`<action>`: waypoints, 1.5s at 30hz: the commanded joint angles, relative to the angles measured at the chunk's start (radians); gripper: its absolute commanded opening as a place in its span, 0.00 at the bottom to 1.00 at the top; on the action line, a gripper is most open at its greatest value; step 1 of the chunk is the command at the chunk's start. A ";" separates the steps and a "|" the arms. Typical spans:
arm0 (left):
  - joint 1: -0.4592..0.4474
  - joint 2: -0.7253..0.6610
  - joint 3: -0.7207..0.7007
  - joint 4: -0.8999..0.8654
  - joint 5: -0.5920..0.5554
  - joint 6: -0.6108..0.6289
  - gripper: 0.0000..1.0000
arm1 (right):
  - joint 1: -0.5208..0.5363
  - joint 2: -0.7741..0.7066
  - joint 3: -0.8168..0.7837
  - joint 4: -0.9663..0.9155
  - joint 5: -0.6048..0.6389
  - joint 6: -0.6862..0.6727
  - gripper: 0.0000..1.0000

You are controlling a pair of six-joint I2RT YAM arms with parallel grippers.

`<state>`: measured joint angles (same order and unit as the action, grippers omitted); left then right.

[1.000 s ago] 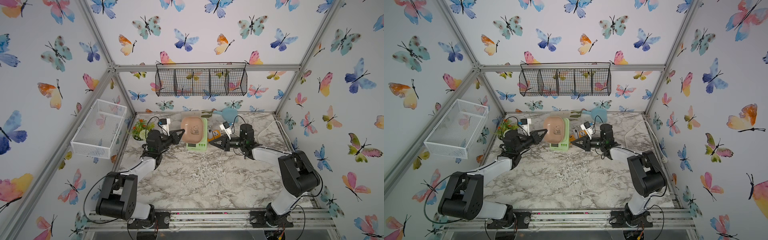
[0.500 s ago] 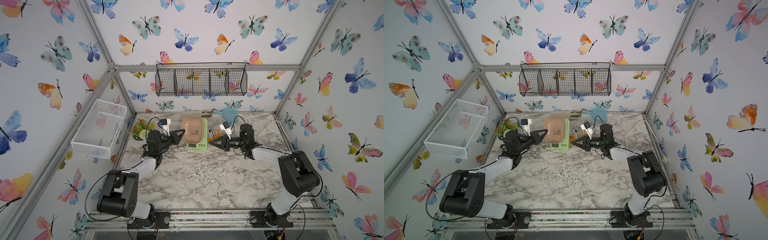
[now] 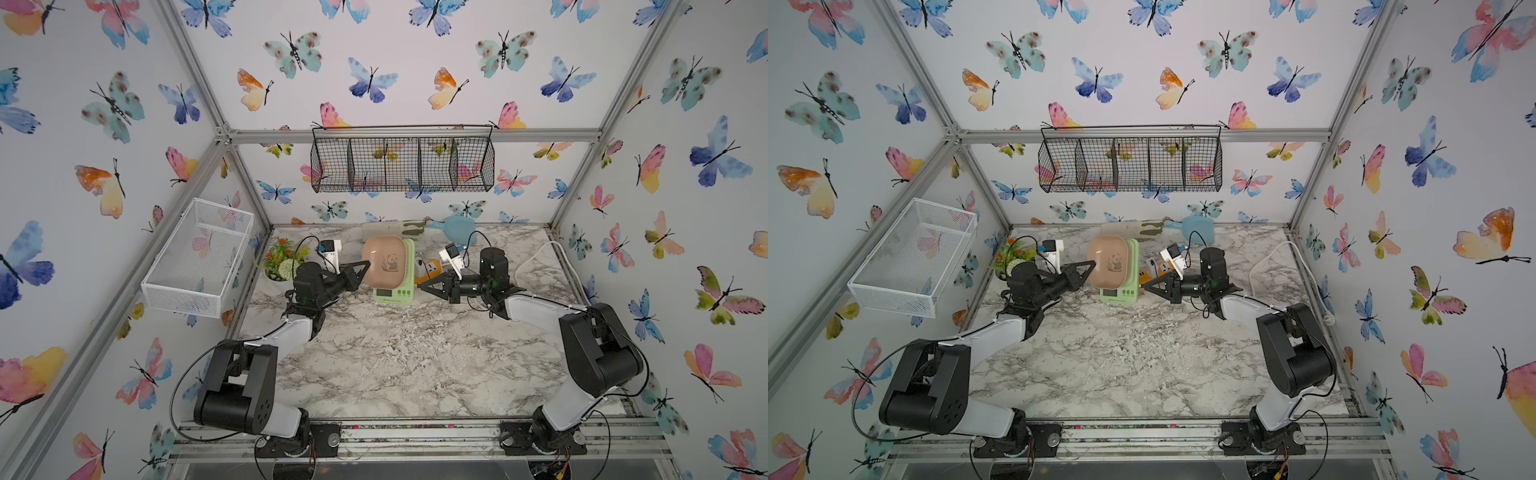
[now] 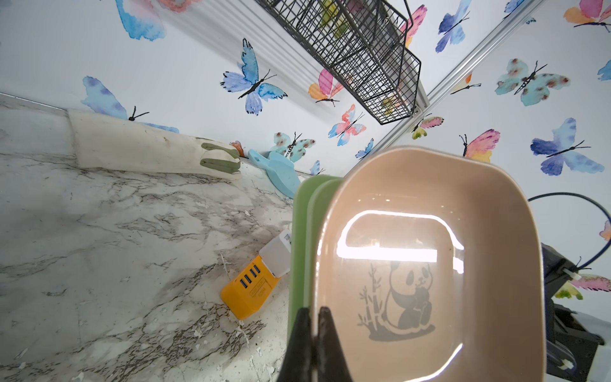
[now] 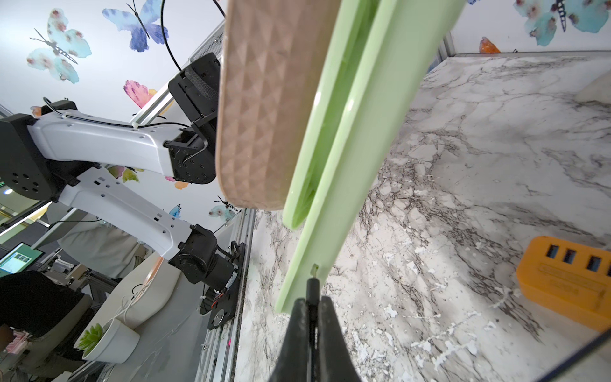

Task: Charge the electronic scale
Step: Insert the charging cable into the electronic scale.

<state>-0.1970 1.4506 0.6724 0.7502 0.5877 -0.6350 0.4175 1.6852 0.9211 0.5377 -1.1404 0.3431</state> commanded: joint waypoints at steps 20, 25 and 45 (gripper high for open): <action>0.007 -0.034 -0.006 0.138 0.021 -0.043 0.00 | 0.008 0.002 0.019 0.040 0.011 0.053 0.02; 0.007 -0.035 -0.009 0.140 0.021 -0.045 0.00 | 0.008 0.002 0.016 0.052 0.008 0.059 0.02; 0.003 -0.008 -0.011 0.174 0.004 -0.048 0.00 | 0.008 0.020 0.007 0.102 -0.030 0.111 0.02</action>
<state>-0.1963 1.4506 0.6559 0.8150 0.5854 -0.6670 0.4191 1.6882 0.9211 0.6113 -1.1397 0.4377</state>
